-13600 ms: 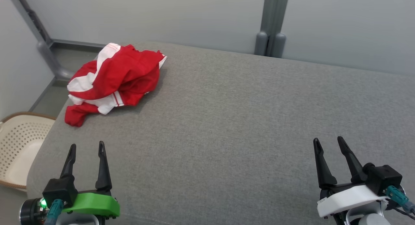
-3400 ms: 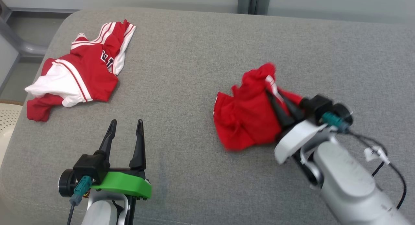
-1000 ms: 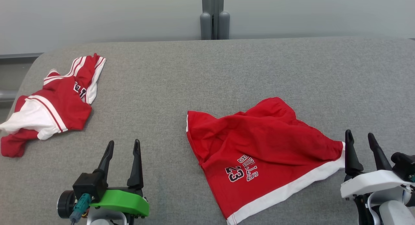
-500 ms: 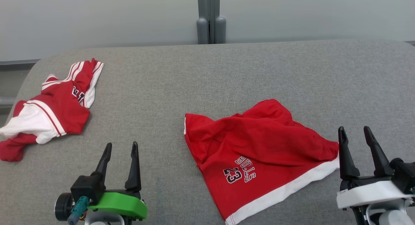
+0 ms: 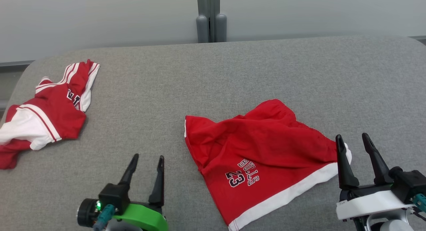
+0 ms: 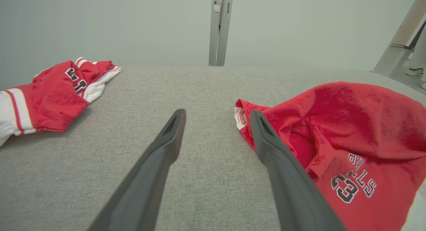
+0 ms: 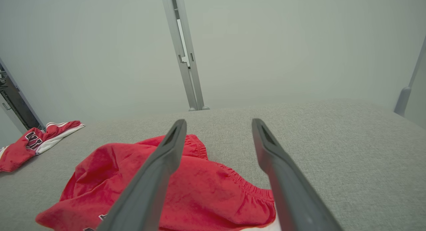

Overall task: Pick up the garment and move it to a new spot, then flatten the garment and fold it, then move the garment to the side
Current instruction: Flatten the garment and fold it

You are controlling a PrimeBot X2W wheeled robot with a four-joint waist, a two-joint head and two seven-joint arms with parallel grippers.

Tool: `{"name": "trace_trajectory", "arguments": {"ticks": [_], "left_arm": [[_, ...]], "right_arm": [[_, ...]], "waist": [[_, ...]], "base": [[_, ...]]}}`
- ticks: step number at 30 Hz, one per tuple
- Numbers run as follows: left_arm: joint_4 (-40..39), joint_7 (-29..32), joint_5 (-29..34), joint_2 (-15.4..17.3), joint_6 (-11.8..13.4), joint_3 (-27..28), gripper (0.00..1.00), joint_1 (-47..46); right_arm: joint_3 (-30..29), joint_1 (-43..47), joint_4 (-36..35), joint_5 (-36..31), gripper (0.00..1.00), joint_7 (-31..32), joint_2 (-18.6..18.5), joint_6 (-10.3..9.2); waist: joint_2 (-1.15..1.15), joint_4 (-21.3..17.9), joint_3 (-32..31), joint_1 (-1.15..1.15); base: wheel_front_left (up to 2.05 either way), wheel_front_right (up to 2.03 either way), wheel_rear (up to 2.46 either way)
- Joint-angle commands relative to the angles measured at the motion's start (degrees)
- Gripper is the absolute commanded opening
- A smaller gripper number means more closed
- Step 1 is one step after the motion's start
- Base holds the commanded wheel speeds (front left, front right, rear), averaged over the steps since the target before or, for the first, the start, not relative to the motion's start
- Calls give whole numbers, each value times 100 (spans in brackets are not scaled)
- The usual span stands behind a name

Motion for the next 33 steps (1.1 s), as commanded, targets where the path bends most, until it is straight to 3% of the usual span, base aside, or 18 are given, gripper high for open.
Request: {"name": "trace_trajectory", "arguments": {"ticks": [1,9,19,20,21,22,33], "left_arm": [[80,-5,34,13,-50,-172,100,-69],[719,-5,39,17,-176,-1366,100,-349],[1757,-4,-189,20,-210,-1826,100,-1098],[1821,-5,-214,20,-211,-1826,51,-1176],[1935,-5,-258,21,-212,-1817,17,-1259],[2015,-5,-258,21,-213,-1826,0,-1316],[2053,-5,-61,225,-130,-1122,0,-2053]], "right_arm": [[28,-88,20,-5,100,-19,-8,-2],[129,-250,86,49,100,-19,-21,-2],[195,-465,131,73,100,-19,-14,-2],[197,-475,129,74,100,-19,-8,-2],[206,-485,128,73,100,-19,1,-2],[209,-496,131,77,100,-19,2,-2],[161,-503,203,39,100,-19,23,-2]], "waist": [[0,-61,45,0],[0,-356,246,0],[0,-734,581,0],[0,-759,602,0],[0,-786,623,0],[0,-808,636,0],[0,-825,582,0]], "base": [[0,0,0],[0,0,0],[0,0,0],[0,0,0],[0,0,0],[0,0,0],[0,0,0]]}}
